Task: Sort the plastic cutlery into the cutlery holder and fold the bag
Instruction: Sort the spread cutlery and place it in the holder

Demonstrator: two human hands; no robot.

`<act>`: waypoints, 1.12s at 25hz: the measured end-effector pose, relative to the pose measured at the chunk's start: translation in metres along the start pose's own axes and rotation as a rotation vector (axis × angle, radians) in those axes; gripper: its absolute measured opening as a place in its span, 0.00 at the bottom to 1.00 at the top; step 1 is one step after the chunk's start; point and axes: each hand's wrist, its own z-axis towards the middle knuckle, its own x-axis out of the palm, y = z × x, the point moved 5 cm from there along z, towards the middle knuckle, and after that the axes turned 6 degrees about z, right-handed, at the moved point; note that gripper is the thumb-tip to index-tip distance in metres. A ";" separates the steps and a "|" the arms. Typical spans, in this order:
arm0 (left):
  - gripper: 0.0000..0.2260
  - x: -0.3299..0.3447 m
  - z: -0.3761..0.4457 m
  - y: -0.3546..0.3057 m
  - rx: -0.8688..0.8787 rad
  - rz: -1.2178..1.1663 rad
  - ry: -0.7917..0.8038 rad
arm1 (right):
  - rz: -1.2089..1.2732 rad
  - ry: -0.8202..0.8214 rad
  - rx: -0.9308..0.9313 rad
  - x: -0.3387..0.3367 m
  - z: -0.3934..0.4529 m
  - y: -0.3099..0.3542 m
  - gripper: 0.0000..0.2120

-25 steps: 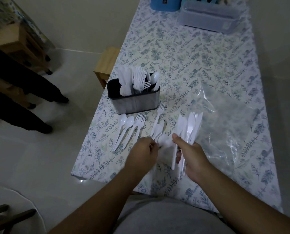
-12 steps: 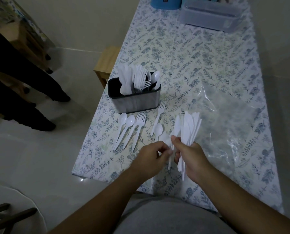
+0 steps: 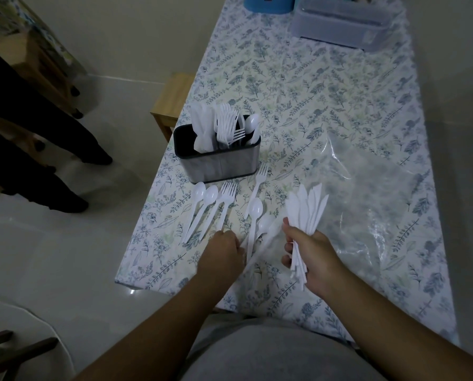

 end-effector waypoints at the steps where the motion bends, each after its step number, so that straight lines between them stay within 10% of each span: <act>1: 0.06 -0.002 0.000 0.000 -0.004 0.010 -0.006 | -0.022 0.001 -0.010 0.000 -0.001 0.001 0.09; 12: 0.04 -0.031 -0.032 -0.024 -0.146 -0.686 -0.193 | -0.002 0.008 -0.060 0.004 -0.001 0.001 0.04; 18: 0.06 -0.017 -0.033 -0.049 0.333 -0.455 -0.068 | -0.140 -0.029 -0.127 0.001 -0.004 0.006 0.11; 28: 0.15 0.017 -0.032 -0.061 0.584 0.026 -0.079 | -0.254 -0.220 -0.244 -0.029 0.003 0.016 0.11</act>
